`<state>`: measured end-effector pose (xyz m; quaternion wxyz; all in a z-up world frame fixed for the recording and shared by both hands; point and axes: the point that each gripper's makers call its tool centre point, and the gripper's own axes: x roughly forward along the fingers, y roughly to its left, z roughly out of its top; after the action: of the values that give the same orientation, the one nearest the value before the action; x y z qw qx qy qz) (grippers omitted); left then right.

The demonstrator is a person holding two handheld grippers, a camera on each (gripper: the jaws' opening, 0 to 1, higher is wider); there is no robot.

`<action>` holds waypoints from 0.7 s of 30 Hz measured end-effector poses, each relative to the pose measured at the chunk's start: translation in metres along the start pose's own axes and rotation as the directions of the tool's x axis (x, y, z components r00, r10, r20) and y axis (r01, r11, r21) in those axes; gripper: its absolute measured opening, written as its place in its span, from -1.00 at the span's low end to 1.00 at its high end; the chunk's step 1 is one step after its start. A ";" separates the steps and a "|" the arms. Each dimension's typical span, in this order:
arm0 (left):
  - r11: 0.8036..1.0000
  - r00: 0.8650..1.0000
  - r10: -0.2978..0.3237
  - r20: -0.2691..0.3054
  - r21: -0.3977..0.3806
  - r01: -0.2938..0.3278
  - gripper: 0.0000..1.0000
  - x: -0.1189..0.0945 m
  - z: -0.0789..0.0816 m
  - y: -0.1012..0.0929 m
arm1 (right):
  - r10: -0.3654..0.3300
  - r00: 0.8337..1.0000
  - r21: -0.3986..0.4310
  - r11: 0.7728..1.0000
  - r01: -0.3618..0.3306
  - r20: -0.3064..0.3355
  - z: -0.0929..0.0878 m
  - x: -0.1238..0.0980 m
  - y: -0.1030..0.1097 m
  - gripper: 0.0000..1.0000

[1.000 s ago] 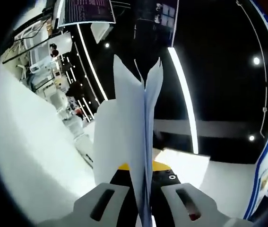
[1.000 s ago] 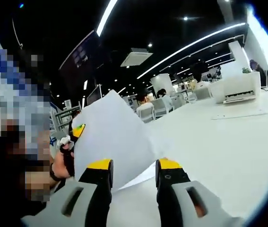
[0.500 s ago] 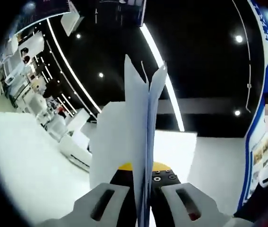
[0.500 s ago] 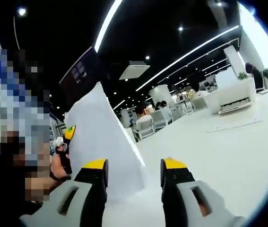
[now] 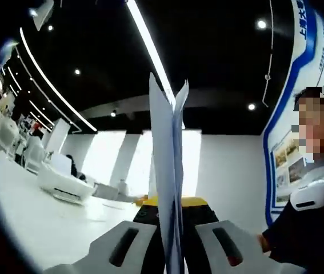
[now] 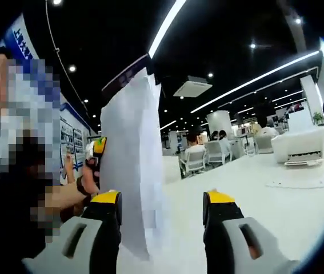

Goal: Organize the stack of printing papers by aligning and flattening the scattered papers on the table

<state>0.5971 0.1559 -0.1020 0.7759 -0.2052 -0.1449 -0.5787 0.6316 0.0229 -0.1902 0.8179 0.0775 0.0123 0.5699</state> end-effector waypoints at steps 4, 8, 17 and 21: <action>0.997 0.996 -0.071 -0.063 -0.014 0.070 -0.88 0.006 -0.007 -0.003 | 0.006 1.000 -0.035 0.999 -0.006 0.006 0.004 0.000 0.002 0.03; 0.995 0.988 -0.099 -0.116 0.007 0.100 -0.88 0.013 -0.018 -0.005 | 0.031 0.999 -0.070 0.997 -0.030 0.007 0.007 0.000 0.005 -0.11; 0.991 0.988 -0.099 -0.122 0.074 0.109 -0.88 0.019 -0.014 0.000 | 0.111 0.994 -0.157 0.982 -0.107 0.017 0.017 -0.007 0.020 -0.93; 0.977 0.991 0.018 -0.135 0.214 0.011 -0.85 0.018 -0.015 0.020 | 0.099 0.994 -0.173 0.981 -0.090 0.044 0.022 -0.013 0.018 -1.00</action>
<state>0.6218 0.1385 -0.1095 0.8026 -0.0806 -0.1526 -0.5710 0.6127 0.0147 -0.1663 0.7937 0.0224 -0.0616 0.6048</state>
